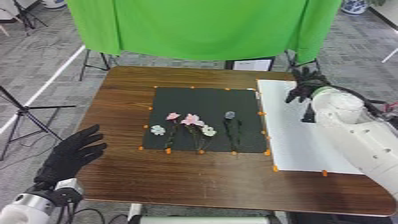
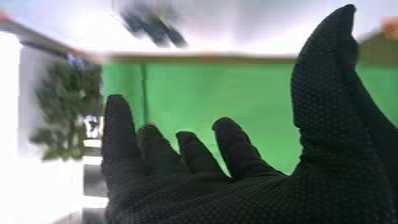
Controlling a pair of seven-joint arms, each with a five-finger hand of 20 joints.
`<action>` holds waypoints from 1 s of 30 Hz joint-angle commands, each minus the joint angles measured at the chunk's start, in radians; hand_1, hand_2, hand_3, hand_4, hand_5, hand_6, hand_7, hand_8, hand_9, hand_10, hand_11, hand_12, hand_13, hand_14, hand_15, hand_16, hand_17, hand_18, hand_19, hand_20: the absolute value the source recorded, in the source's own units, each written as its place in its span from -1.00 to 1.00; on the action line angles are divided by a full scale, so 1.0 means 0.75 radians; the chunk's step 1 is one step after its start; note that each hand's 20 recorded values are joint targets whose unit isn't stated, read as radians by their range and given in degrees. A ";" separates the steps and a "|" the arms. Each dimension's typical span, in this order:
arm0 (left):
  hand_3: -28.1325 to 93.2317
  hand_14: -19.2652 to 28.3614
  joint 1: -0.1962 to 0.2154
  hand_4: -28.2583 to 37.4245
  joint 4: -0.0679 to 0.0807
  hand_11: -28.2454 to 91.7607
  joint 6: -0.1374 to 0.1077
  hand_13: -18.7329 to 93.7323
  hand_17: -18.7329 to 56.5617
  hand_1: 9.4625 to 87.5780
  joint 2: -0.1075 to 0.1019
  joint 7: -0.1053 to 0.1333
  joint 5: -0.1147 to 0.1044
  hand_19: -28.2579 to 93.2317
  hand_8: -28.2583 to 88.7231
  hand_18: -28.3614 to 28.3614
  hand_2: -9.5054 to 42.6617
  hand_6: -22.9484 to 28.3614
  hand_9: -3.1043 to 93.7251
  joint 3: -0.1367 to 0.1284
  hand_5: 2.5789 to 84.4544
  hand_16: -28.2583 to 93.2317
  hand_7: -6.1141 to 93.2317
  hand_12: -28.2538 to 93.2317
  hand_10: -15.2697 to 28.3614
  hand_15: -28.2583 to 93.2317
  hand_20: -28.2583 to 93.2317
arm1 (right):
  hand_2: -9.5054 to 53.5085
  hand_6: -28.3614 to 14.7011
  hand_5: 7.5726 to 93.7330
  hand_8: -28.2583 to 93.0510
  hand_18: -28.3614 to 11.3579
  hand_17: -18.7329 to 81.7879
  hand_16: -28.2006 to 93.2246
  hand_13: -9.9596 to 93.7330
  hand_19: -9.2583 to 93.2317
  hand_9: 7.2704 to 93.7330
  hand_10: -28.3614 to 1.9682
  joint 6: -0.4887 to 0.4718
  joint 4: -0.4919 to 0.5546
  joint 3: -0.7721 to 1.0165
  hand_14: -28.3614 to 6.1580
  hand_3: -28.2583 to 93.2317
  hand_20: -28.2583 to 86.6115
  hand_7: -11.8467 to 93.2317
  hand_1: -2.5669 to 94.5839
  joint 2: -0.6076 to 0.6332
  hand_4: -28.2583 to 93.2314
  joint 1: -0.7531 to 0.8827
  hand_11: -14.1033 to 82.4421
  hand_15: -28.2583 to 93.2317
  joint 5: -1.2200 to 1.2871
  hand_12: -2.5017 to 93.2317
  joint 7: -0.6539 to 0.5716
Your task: Arrange flowers
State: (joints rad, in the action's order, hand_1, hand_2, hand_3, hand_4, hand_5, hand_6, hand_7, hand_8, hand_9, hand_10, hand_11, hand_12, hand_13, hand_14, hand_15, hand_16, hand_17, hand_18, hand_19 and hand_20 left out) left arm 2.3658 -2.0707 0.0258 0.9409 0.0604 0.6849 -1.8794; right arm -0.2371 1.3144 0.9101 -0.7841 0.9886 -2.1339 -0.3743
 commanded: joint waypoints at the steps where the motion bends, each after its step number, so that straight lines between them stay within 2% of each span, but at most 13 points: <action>1: 0.66 0.56 0.021 -1.00 -0.003 -0.11 -0.009 -0.31 -0.76 -0.61 0.003 -0.002 -0.008 0.15 -0.69 0.77 -0.59 0.12 -0.38 -0.001 -0.28 -0.61 -0.51 -0.26 0.32 0.24 -0.39 | -1.00 0.03 -0.94 -0.68 -0.69 -0.56 -0.22 -0.40 -0.03 -0.79 -0.08 0.043 -0.068 -0.004 -0.22 0.97 -0.35 -0.42 -0.44 0.034 -1.00 0.003 -0.75 -0.55 -0.021 -0.45 0.005; 3: 0.66 0.56 0.020 -1.00 -0.003 -0.11 -0.011 -0.31 -0.76 -0.61 -0.001 0.001 -0.010 0.15 -0.69 0.77 -0.59 0.12 -0.38 0.003 -0.28 -0.61 -0.50 -0.26 0.32 0.24 -0.39 | -1.00 0.25 -0.93 -0.76 -0.49 -0.46 -0.33 -0.26 -0.03 -0.62 -0.14 0.043 -0.079 -0.003 -0.01 0.98 -0.35 -0.29 -0.39 0.030 -1.00 0.005 -0.62 -0.44 -0.004 -0.63 -0.005; 5: 0.66 0.56 0.017 -1.00 -0.001 -0.11 -0.008 -0.31 -0.76 -0.61 -0.003 0.001 -0.009 0.15 -0.69 0.77 -0.59 0.12 -0.37 0.005 -0.28 -0.61 -0.51 -0.26 0.32 0.24 -0.39 | -1.00 0.37 -0.91 -0.81 -0.40 -0.40 -0.39 -0.19 -0.03 -0.54 -0.16 0.029 -0.095 -0.005 0.05 0.99 -0.35 -0.21 -0.36 0.027 -1.00 0.001 -0.57 -0.39 0.004 -0.69 0.001; 9: 0.66 0.56 0.013 -1.00 0.001 -0.11 -0.005 -0.31 -0.76 -0.61 -0.004 -0.002 -0.009 0.15 -0.69 0.77 -0.59 0.12 -0.38 0.006 -0.28 -0.61 -0.51 -0.26 0.32 0.24 -0.39 | -1.00 0.46 -0.83 -0.86 -0.29 -0.30 -0.46 -0.04 -0.01 -0.43 -0.08 0.034 -0.120 -0.008 0.19 0.99 -0.34 -0.13 -0.30 0.025 -1.00 0.003 -0.51 -0.31 -0.008 -0.75 0.027; 11: 0.66 0.56 0.013 -1.00 0.001 -0.11 -0.008 -0.31 -0.76 -0.61 -0.008 -0.001 -0.010 0.15 -0.69 0.77 -0.59 0.12 -0.37 0.009 -0.28 -0.61 -0.51 -0.26 0.32 0.24 -0.39 | -1.00 0.44 -0.66 -0.90 -0.18 -0.23 -0.52 0.08 0.06 -0.27 0.07 0.052 -0.125 -0.021 0.42 0.99 -0.32 -0.09 -0.24 0.026 -1.00 0.001 -0.45 -0.26 -0.020 -0.79 0.027; 14: 0.66 0.56 0.015 -1.00 0.001 -0.11 -0.008 -0.31 -0.76 -0.61 -0.010 -0.002 -0.013 0.15 -0.69 0.77 -0.59 0.12 -0.38 0.010 -0.28 -0.61 -0.51 -0.26 0.32 0.24 -0.39 | -1.00 0.44 -0.47 -0.90 -0.07 -0.17 -0.56 0.18 0.08 -0.15 0.24 0.072 -0.132 -0.034 0.54 0.97 -0.32 -0.10 -0.18 0.026 -1.00 0.004 -0.42 -0.22 -0.038 -0.81 0.036; 15: 0.66 0.56 0.012 -1.00 0.004 -0.11 -0.006 -0.31 -0.76 -0.61 -0.011 0.001 -0.013 0.15 -0.69 0.77 -0.59 0.12 -0.37 0.012 -0.28 -0.61 -0.51 -0.26 0.32 0.24 -0.39 | -1.00 0.48 -0.30 -0.90 0.01 -0.11 -0.56 0.27 0.10 -0.03 0.36 0.076 -0.135 -0.042 0.60 0.95 -0.31 -0.10 -0.13 0.025 -1.00 -0.001 -0.40 -0.20 -0.035 -0.81 0.038; 17: 0.65 0.56 0.012 -1.00 0.003 -0.11 -0.005 -0.31 -0.76 -0.61 -0.007 -0.002 -0.011 0.15 -0.69 0.77 -0.59 0.12 -0.38 0.011 -0.28 -0.61 -0.51 -0.26 0.32 0.24 -0.39 | -1.00 0.53 -0.06 -0.90 0.09 -0.05 -0.54 0.44 0.13 0.15 0.43 0.120 -0.144 -0.054 0.63 0.93 -0.28 -0.11 -0.09 0.023 -1.00 0.001 -0.39 -0.17 -0.043 -0.79 0.046; 20: 0.65 0.56 0.010 -1.00 0.003 -0.11 -0.006 -0.31 -0.76 -0.61 -0.007 -0.004 -0.010 0.15 -0.69 0.77 -0.59 0.12 -0.37 0.012 -0.28 -0.61 -0.51 -0.26 0.32 0.24 -0.39 | -0.99 0.55 0.24 -0.71 0.19 0.05 -0.32 0.66 0.11 0.45 0.50 0.167 -0.141 -0.059 0.71 0.79 -0.18 -0.03 0.03 0.027 -1.00 0.013 -0.40 -0.22 -0.057 -0.72 0.063; 22: 0.66 0.56 0.014 -1.00 0.001 -0.11 -0.003 -0.31 -0.76 -0.61 -0.006 -0.004 -0.010 0.15 -0.69 0.77 -0.59 0.12 -0.37 0.010 -0.28 -0.61 -0.51 -0.26 0.32 0.24 -0.39 | -0.97 0.60 0.39 -0.64 0.27 0.11 -0.18 0.82 0.12 0.69 0.62 0.183 -0.130 -0.054 0.72 0.75 -0.08 0.03 0.09 0.033 -1.00 0.026 -0.53 -0.22 -0.053 -0.49 0.074; 23: 0.66 0.56 0.013 -1.00 0.001 -0.11 -0.005 -0.31 -0.76 -0.61 -0.006 -0.002 -0.010 0.15 -0.69 0.77 -0.59 0.12 -0.37 0.011 -0.28 -0.61 -0.51 -0.26 0.32 0.24 -0.39 | -0.97 0.61 0.45 -0.62 0.30 0.12 -0.12 0.90 0.20 0.81 0.66 0.193 -0.121 -0.056 0.72 0.74 -0.04 0.04 0.11 0.040 -1.00 0.032 -0.56 -0.21 -0.052 -0.37 0.078; 26: 0.66 0.56 0.011 -1.00 0.002 -0.11 -0.003 -0.31 -0.76 -0.61 -0.007 -0.003 -0.011 0.15 -0.69 0.77 -0.59 0.12 -0.37 0.010 -0.28 -0.61 -0.51 -0.26 0.32 0.24 -0.39 | -0.98 0.58 0.53 -0.58 0.31 0.11 -0.06 0.97 0.34 0.92 0.70 0.232 -0.080 -0.051 0.68 0.76 -0.06 0.02 0.12 0.065 -1.00 0.065 -0.55 -0.15 -0.046 -0.23 0.103; 30: 0.66 0.56 0.014 -1.00 0.000 -0.11 -0.003 -0.31 -0.76 -0.61 -0.002 -0.001 -0.009 0.15 -0.69 0.77 -0.59 0.12 -0.37 0.008 -0.28 -0.61 -0.51 -0.26 0.32 0.24 -0.39 | -1.00 0.56 0.56 -0.57 0.28 0.10 -0.04 0.98 0.40 0.96 0.69 0.296 0.028 -0.031 0.66 0.78 -0.09 0.00 0.11 0.105 -1.00 0.139 -0.54 -0.14 -0.077 -0.21 0.153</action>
State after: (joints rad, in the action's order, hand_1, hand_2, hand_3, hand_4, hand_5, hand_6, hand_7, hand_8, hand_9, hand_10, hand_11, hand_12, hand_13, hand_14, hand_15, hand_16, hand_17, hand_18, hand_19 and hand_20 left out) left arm 2.3671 -2.0701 0.0258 0.9342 0.0609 0.6824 -1.8729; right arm -0.0795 1.2373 0.8718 -0.7541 1.0154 -2.1594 -0.3107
